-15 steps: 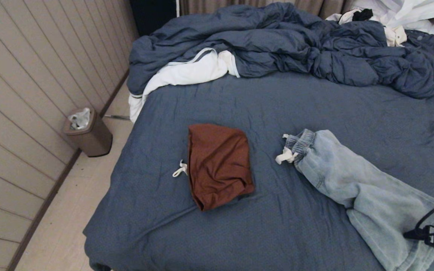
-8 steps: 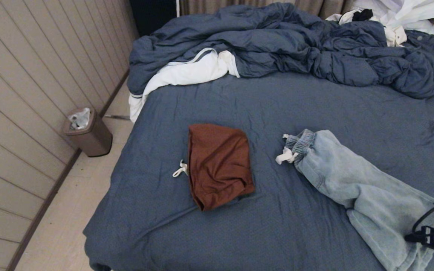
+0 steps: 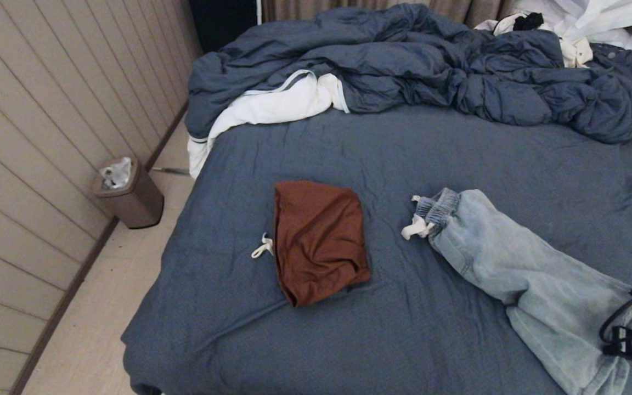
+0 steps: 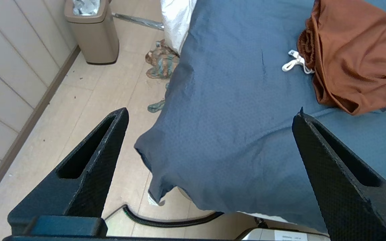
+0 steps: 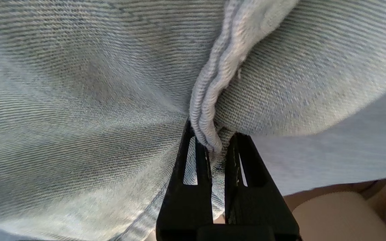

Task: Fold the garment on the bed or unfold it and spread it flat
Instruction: Fold the blue shorts

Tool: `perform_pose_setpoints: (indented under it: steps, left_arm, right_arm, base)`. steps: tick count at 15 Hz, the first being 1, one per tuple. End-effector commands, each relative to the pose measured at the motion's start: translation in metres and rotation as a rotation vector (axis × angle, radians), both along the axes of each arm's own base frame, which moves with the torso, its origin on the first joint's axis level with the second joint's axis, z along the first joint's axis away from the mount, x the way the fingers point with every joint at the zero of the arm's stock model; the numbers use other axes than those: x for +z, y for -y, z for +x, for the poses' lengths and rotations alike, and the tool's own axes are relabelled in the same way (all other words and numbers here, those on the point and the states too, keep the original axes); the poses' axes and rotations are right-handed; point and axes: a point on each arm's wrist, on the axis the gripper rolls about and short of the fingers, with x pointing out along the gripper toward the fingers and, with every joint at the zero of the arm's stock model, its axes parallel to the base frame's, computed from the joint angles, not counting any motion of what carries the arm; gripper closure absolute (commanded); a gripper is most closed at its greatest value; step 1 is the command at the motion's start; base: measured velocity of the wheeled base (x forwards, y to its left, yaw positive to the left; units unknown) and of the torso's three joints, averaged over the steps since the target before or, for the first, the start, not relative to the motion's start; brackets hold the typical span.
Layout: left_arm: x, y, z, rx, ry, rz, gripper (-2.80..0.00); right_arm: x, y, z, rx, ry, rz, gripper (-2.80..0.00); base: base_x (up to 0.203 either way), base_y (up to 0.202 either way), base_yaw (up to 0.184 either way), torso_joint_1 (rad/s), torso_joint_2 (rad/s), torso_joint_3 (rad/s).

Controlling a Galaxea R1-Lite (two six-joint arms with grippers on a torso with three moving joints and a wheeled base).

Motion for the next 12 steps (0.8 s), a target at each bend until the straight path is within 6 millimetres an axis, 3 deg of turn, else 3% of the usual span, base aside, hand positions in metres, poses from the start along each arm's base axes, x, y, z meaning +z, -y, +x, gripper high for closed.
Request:
perform_pose_setpoints:
  steps: [1,4,12]
  left_arm:
    - [0.0,0.0,0.0,0.001,-0.001,-0.001,-2.8]
    - [0.0,0.0,0.0,0.001,-0.001,-0.001,-2.8]
    - [0.0,0.0,0.0,0.001,-0.001,-0.001,-2.8]
  right_arm:
    - [0.022,0.005,-0.006,-0.016,0.044,-0.046,0.0]
    - [0.029,0.014,-0.032,-0.03,0.053,-0.054,0.0]
    - [0.042,0.064,-0.104,-0.175,0.067,-0.046,0.0]
  base:
    - [0.0,0.0,0.0,0.0,0.0,0.0]
    - [0.0,0.0,0.0,0.0,0.0,0.0]
    - [0.0,0.0,0.0,0.0,0.0,0.0]
